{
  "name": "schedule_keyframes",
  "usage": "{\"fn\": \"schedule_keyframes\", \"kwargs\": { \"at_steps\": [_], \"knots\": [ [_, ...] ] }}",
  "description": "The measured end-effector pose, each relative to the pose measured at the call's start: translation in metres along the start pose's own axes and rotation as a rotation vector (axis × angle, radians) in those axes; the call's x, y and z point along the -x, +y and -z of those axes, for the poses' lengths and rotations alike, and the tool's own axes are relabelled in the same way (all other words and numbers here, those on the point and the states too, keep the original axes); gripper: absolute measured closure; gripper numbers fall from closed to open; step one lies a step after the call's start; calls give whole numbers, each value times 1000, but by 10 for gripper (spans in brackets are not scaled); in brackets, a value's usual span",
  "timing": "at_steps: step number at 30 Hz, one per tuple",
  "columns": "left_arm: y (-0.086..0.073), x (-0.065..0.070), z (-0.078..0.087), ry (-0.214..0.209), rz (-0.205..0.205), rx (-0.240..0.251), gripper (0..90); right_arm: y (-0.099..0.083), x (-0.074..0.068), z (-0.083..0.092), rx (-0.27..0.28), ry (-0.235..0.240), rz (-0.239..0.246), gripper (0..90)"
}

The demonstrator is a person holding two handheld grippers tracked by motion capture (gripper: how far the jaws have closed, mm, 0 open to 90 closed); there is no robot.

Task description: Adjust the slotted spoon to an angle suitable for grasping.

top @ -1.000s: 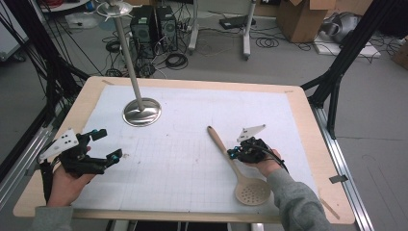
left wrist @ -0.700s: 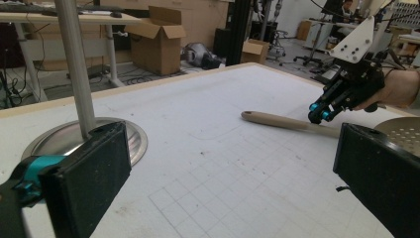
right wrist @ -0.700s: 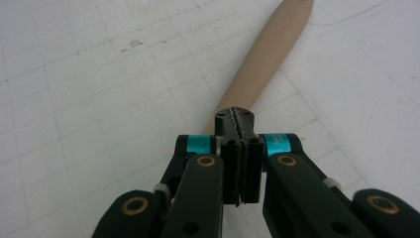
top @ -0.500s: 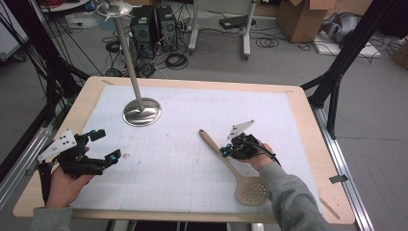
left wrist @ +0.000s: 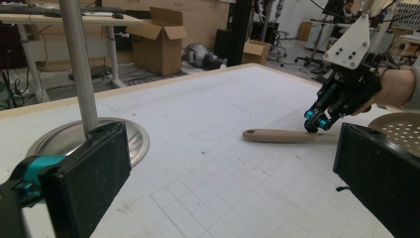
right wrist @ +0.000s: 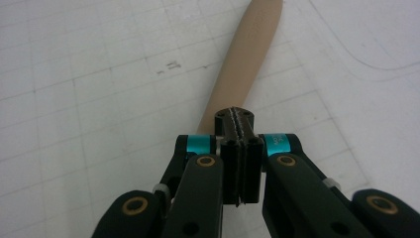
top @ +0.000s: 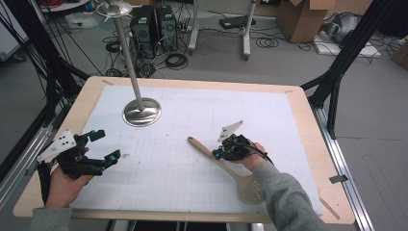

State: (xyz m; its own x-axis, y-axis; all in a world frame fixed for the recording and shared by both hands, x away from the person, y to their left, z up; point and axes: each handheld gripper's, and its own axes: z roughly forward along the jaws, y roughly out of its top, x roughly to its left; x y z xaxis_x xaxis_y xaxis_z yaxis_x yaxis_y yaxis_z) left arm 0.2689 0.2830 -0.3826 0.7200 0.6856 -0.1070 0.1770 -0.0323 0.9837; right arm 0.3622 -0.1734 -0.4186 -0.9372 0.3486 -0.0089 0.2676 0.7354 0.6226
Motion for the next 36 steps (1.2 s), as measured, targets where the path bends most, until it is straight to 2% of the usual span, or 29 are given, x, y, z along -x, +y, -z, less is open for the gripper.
{"fn": "schedule_keyframes", "kwargs": {
  "at_steps": [8, 11, 18, 20, 25, 27, 29, 32, 33, 35, 36],
  "knots": [
    [1, 1, 0, -2, -3, 2, 18, 10, -9, -7, -29, 32, 63, 900],
    [2, 1, 0, -8, 1, 17, 18, 15, -16, -11, -46, 51, 92, 900],
    [3, 2, 1, -6, -1, 18, 18, 19, -20, -12, -41, 50, 106, 900],
    [4, 1, 1, -4, -4, 19, 18, 20, -21, -7, -9, 46, 87, 900],
    [4, 1, 2, -4, -4, 20, 18, 18, -22, 2, 13, 17, 44, 900],
    [4, 0, 2, -2, -4, 20, 18, 16, -23, 11, 38, -3, -4, 894],
    [4, 0, 2, -1, -4, 19, 18, 15, -24, 14, 46, -6, -8, 888],
    [4, 0, 0, -2, -4, 18, 18, 11, -27, 24, 61, -12, -13, 813],
    [4, 1, 0, -3, -5, 16, 18, 11, -27, 24, 61, -12, -13, 813],
    [4, 1, 0, -4, -7, 13, 18, 8, -27, 30, 69, -16, -38, 706],
    [4, 1, -1, -5, -7, 13, 18, 8, -27, 30, 69, -16, -38, 706]
  ]
}}
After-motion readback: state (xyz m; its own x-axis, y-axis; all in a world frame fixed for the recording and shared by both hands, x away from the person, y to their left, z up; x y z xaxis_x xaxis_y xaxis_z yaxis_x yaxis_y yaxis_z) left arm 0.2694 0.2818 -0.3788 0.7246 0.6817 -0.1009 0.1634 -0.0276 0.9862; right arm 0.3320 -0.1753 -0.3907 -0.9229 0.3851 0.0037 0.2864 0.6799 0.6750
